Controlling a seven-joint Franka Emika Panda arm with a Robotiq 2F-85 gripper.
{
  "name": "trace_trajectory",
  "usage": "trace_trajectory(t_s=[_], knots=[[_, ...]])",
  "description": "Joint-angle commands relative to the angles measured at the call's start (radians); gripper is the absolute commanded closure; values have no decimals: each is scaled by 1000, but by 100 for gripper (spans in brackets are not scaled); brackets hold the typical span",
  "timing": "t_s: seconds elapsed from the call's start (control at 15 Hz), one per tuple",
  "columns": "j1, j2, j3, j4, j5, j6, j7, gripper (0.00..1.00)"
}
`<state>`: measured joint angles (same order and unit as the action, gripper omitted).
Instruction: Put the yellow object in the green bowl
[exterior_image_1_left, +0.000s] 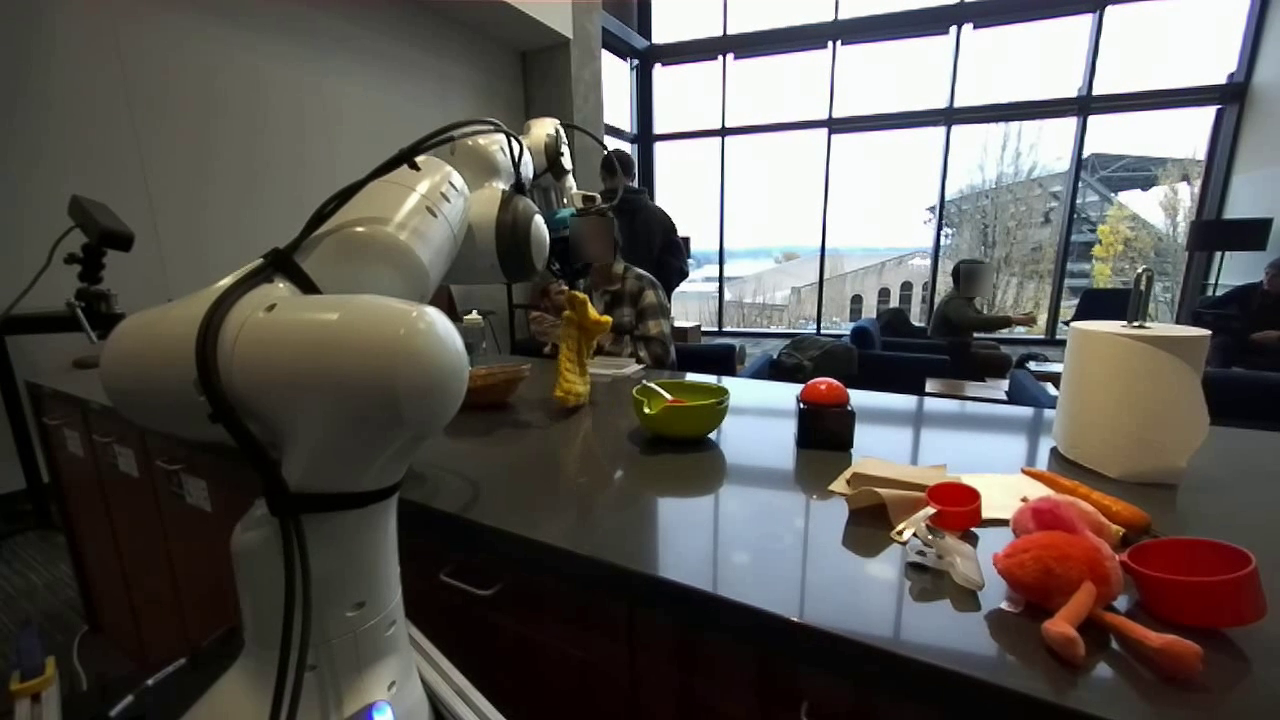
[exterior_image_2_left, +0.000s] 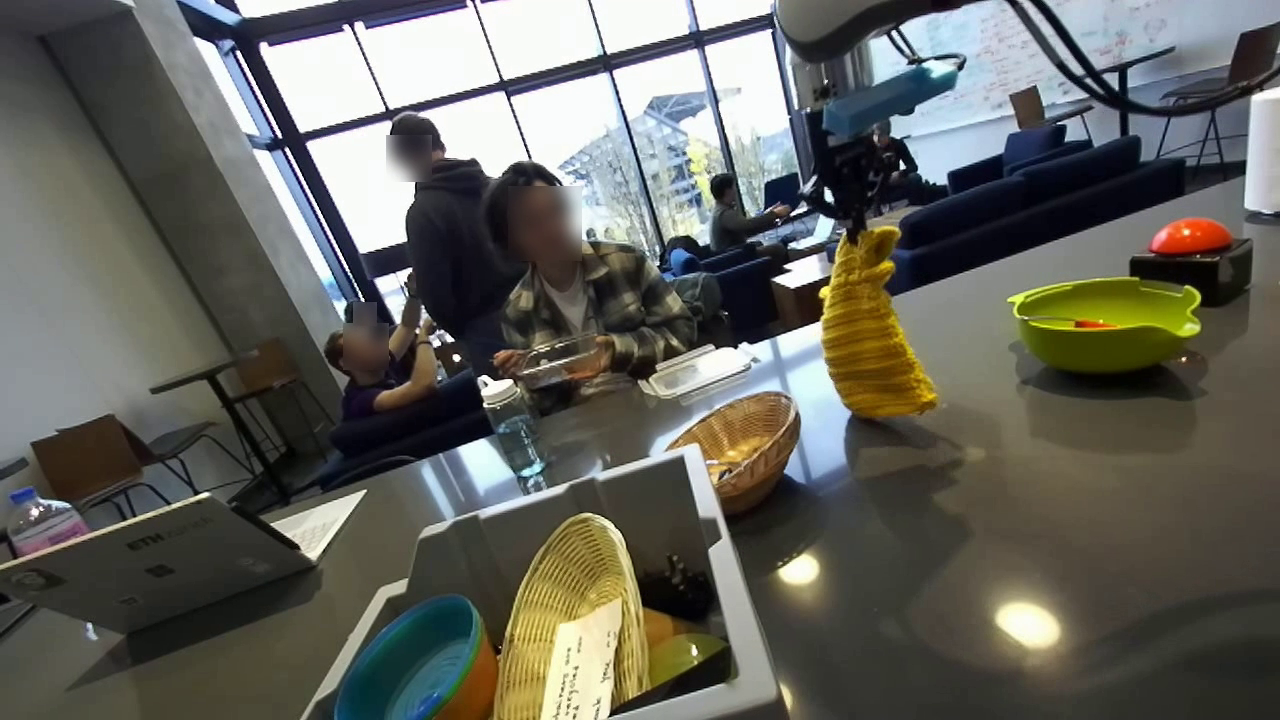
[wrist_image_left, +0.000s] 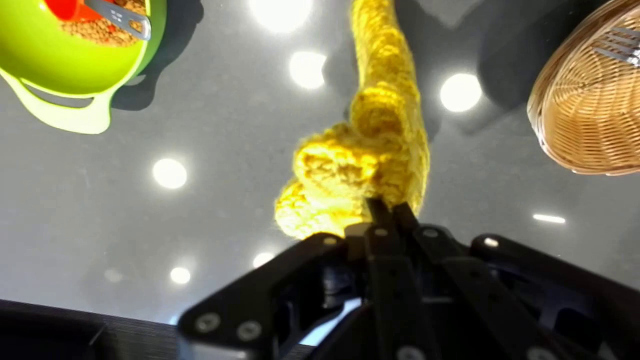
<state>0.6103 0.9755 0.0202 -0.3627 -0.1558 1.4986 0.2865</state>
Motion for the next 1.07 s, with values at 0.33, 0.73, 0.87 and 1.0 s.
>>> trace_trajectory(t_s=[0.33,0.73,0.87,1.0], knots=[[10,-142,-54,-9,-20,-164,-5,99],[-1,-232,-67,-8,-51,-270,-13,99],[-28,-252,-65,-9,-41,-305,1,99],[-66,-266,-57,-10,-22,-338,18,99]])
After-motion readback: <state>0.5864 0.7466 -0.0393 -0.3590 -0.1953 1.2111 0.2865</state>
